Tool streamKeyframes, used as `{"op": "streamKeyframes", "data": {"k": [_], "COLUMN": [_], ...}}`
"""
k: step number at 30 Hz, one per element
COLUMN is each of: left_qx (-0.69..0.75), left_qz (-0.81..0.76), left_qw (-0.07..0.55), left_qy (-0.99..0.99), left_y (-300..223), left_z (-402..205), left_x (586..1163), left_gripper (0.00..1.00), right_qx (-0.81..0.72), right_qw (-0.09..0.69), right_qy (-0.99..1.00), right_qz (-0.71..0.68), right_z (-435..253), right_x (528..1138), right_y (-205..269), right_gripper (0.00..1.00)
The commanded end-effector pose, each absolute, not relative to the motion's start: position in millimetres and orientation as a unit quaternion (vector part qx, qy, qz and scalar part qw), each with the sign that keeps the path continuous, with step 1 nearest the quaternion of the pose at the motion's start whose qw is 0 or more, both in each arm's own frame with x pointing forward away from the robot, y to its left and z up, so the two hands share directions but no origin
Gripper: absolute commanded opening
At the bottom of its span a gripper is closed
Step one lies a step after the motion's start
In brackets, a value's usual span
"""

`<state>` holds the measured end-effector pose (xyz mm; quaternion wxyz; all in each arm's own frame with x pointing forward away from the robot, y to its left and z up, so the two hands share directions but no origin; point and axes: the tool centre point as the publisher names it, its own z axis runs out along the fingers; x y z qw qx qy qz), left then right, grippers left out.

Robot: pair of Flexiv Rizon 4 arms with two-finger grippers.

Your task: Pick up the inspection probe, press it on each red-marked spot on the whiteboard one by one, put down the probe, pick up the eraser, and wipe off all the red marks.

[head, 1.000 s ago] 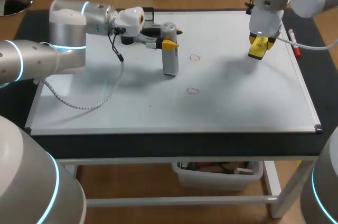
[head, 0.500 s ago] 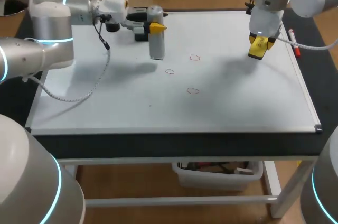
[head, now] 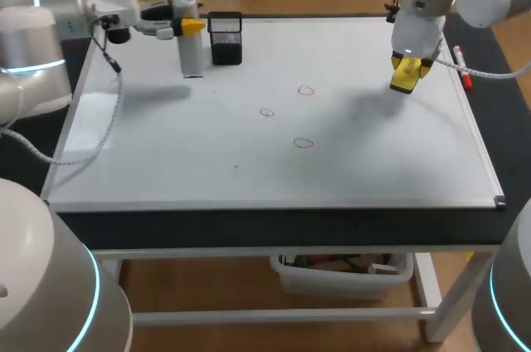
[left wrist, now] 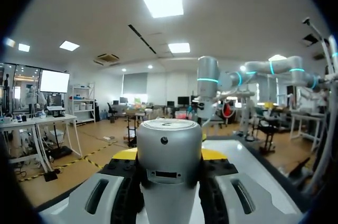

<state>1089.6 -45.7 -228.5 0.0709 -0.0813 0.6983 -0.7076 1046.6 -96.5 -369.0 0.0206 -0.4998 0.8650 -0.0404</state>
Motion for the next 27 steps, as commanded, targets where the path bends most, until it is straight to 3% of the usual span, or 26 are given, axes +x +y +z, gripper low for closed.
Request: {"op": "streamKeyframes", "data": {"k": [1, 11, 21, 27], "left_qx": [-0.114, -0.15, -0.156, -0.156], "left_qz": [-0.701, -0.69, -0.688, -0.688], "left_qw": [0.108, 0.145, 0.153, 0.153], "left_qy": [0.696, 0.693, 0.692, 0.692], "left_y": [-13.6, 42.0, 52.0, 52.0], "left_z": [-222.7, -224.9, -223.1, -223.1], "left_x": [1080.4, 1095.9, 1096.0, 1096.0], "left_gripper": [0.0, 0.0, 0.0, 0.0], "right_qx": [-0.501, -0.501, -0.501, -0.522], "right_qw": [0.019, 0.019, 0.019, 0.007], "right_qy": [0.864, 0.864, 0.864, 0.852], "right_qz": [-0.041, -0.041, -0.041, -0.041], "right_z": [-367.5, -367.5, -367.5, -367.3], "right_x": [1047.1, 1047.1, 1047.1, 1044.9], "right_y": [-97.2, -97.2, -97.2, -55.2], "right_gripper": [0.0, 0.0, 0.0, 0.0]}}
